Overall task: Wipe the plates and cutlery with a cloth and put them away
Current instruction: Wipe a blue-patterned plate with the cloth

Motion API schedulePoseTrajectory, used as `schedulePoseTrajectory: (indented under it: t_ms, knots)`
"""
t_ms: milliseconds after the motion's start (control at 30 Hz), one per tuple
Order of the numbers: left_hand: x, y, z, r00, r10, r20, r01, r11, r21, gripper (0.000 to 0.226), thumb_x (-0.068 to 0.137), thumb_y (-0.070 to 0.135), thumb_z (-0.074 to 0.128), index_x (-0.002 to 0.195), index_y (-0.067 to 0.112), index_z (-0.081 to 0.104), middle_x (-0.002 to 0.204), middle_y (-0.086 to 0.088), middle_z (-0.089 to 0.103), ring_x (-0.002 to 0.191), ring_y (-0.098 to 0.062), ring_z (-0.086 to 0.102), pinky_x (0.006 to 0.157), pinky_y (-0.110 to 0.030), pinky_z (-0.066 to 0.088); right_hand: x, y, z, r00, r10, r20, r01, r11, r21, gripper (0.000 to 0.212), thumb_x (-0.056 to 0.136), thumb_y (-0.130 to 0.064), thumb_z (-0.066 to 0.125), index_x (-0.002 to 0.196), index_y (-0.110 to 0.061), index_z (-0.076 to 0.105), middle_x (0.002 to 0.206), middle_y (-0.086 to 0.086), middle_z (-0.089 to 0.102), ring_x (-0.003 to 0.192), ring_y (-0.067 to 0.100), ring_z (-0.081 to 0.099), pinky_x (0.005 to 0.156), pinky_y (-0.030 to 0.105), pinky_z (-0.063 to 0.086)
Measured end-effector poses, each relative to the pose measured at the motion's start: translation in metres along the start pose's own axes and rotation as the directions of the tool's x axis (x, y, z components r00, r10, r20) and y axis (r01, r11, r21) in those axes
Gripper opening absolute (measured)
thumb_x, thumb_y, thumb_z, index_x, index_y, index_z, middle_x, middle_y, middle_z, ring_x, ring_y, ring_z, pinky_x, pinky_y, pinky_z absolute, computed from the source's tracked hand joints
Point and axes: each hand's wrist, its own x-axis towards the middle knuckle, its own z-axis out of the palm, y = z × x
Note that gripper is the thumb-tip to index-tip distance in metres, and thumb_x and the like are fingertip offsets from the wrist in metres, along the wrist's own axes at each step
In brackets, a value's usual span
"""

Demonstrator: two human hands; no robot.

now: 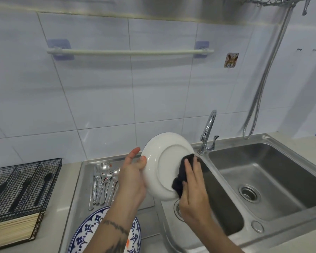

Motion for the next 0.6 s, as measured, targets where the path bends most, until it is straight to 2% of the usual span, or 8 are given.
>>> schedulePoseTrajectory:
  t_ms: [133, 200, 267, 367, 467, 600]
  knots:
    - [0.003, -0.003, 0.017, 0.998, -0.049, -0.025, 0.049, 0.999, -0.016, 0.029, 0.096, 0.002, 0.055, 0.114, 0.024, 0.062, 0.091, -0.006, 0.067, 0.074, -0.023, 0.063, 0.072, -0.038, 0.053, -0.004, -0.016, 0.005, 0.986, -0.124, 0.108, 0.13, 0.99, -0.053, 0.065, 0.091, -0.006, 0.036, 0.153, -0.022, 0.024, 0.162, -0.007, 0.012, 0.15, 0.019, 0.004, 0.118, 0.051, 0.016]
    - [0.002, -0.004, 0.023, 0.995, -0.099, -0.023, 0.098, 0.994, -0.049, 0.028, 0.098, 0.003, 0.054, 0.115, 0.024, 0.061, 0.1, -0.01, 0.067, 0.083, -0.028, 0.065, 0.083, -0.047, 0.055, 0.001, -0.024, 0.003, 0.971, -0.181, 0.156, 0.193, 0.979, -0.067, 0.068, 0.09, -0.005, 0.041, 0.153, -0.023, 0.022, 0.162, -0.006, 0.012, 0.149, 0.018, 0.005, 0.119, 0.051, 0.015]
    - [0.002, -0.002, 0.026, 0.991, -0.134, -0.014, 0.133, 0.988, -0.078, 0.028, 0.098, 0.005, 0.054, 0.117, 0.024, 0.061, 0.109, -0.014, 0.068, 0.091, -0.033, 0.067, 0.087, -0.052, 0.055, 0.006, -0.028, 0.003, 0.957, -0.224, 0.182, 0.242, 0.967, -0.084, 0.068, 0.091, -0.007, 0.042, 0.154, -0.023, 0.022, 0.162, -0.005, 0.012, 0.149, 0.018, 0.007, 0.119, 0.049, 0.015]
    - [0.003, 0.004, 0.026, 0.987, -0.156, 0.043, 0.159, 0.985, -0.066, 0.033, 0.098, 0.008, 0.054, 0.127, 0.023, 0.059, 0.118, -0.016, 0.068, 0.097, -0.035, 0.068, 0.077, -0.047, 0.057, 0.019, -0.029, 0.001, 0.946, -0.25, 0.207, 0.278, 0.953, -0.117, 0.062, 0.093, -0.015, 0.035, 0.154, -0.022, 0.022, 0.162, -0.003, 0.011, 0.149, 0.019, 0.007, 0.118, 0.051, 0.018]
    - [0.0, 0.01, 0.025, 0.984, -0.142, 0.108, 0.144, 0.99, -0.007, 0.035, 0.098, 0.006, 0.054, 0.13, 0.019, 0.059, 0.114, -0.015, 0.071, 0.093, -0.028, 0.071, 0.068, -0.038, 0.058, 0.041, -0.031, -0.001, 0.932, -0.269, 0.243, 0.311, 0.937, -0.156, 0.058, 0.096, -0.02, 0.033, 0.153, -0.02, 0.024, 0.162, -0.001, 0.011, 0.149, 0.019, 0.006, 0.116, 0.051, 0.021]
    - [-0.003, 0.01, 0.017, 0.979, -0.129, 0.155, 0.134, 0.991, -0.017, 0.039, 0.098, 0.005, 0.054, 0.134, 0.017, 0.057, 0.113, -0.013, 0.073, 0.1, -0.024, 0.071, 0.079, -0.037, 0.056, 0.072, -0.039, -0.001, 0.921, -0.291, 0.261, 0.338, 0.928, -0.158, 0.053, 0.097, -0.025, 0.031, 0.15, -0.02, 0.031, 0.161, -0.001, 0.019, 0.149, 0.019, 0.009, 0.116, 0.051, 0.021]
